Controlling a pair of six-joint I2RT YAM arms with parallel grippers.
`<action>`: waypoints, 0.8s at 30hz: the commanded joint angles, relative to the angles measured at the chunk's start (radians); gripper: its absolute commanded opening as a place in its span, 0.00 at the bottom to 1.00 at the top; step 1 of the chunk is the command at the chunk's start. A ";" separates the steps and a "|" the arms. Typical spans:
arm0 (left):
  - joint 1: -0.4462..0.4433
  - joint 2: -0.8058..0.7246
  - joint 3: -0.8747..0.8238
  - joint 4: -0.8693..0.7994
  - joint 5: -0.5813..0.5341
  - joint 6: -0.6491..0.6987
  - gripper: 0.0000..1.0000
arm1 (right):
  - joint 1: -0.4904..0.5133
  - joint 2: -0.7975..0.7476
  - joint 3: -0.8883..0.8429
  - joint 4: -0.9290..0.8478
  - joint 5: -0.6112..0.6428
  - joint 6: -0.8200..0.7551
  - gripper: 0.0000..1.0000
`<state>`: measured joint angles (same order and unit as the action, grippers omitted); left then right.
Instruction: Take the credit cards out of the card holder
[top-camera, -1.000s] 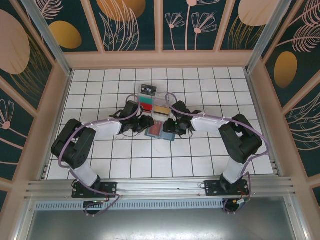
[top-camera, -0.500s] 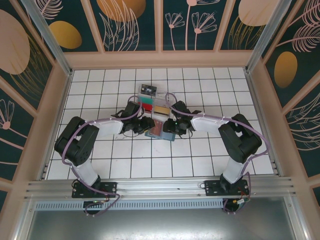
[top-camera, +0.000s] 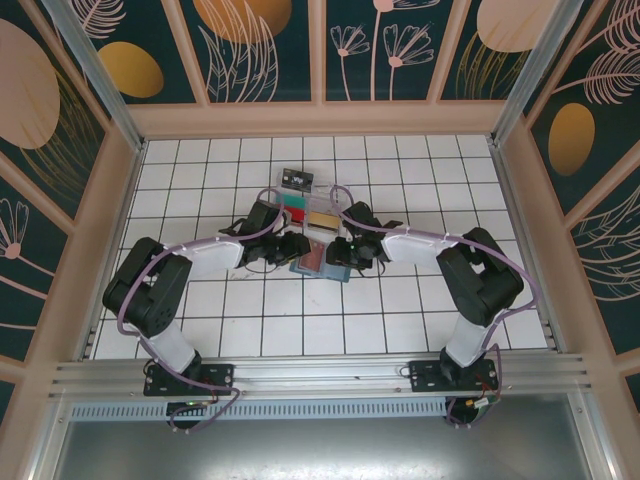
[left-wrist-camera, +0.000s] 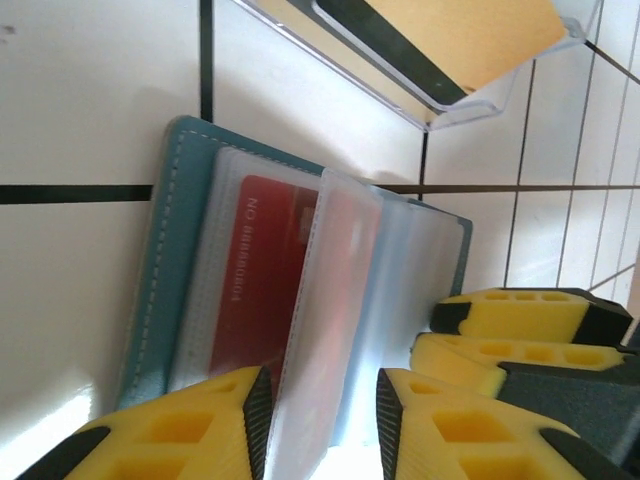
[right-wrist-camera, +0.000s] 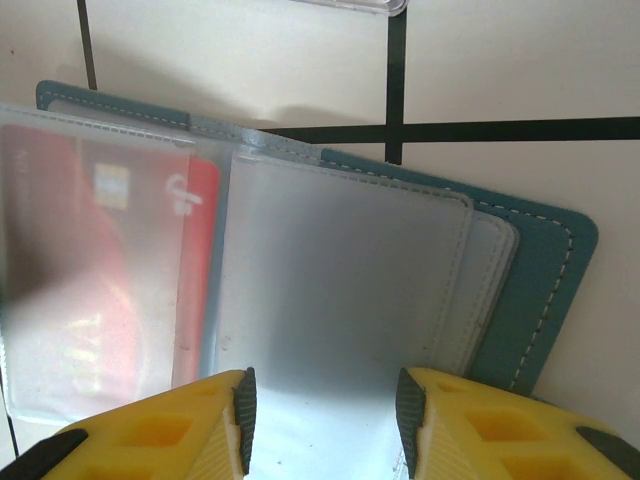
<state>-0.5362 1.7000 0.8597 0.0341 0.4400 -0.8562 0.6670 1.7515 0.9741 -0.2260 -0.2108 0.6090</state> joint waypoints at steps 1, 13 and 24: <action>-0.004 -0.015 0.006 0.041 0.070 0.014 0.36 | -0.007 0.043 -0.026 -0.009 -0.004 -0.005 0.45; -0.026 0.005 -0.027 0.191 0.156 -0.060 0.37 | -0.026 -0.122 -0.075 0.102 -0.060 -0.033 0.45; -0.070 0.056 -0.039 0.332 0.195 -0.133 0.38 | -0.101 -0.412 -0.243 0.250 -0.025 0.008 0.45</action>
<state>-0.5976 1.7306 0.8368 0.3016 0.6056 -0.9630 0.5682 1.3643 0.7635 -0.0418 -0.2512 0.5934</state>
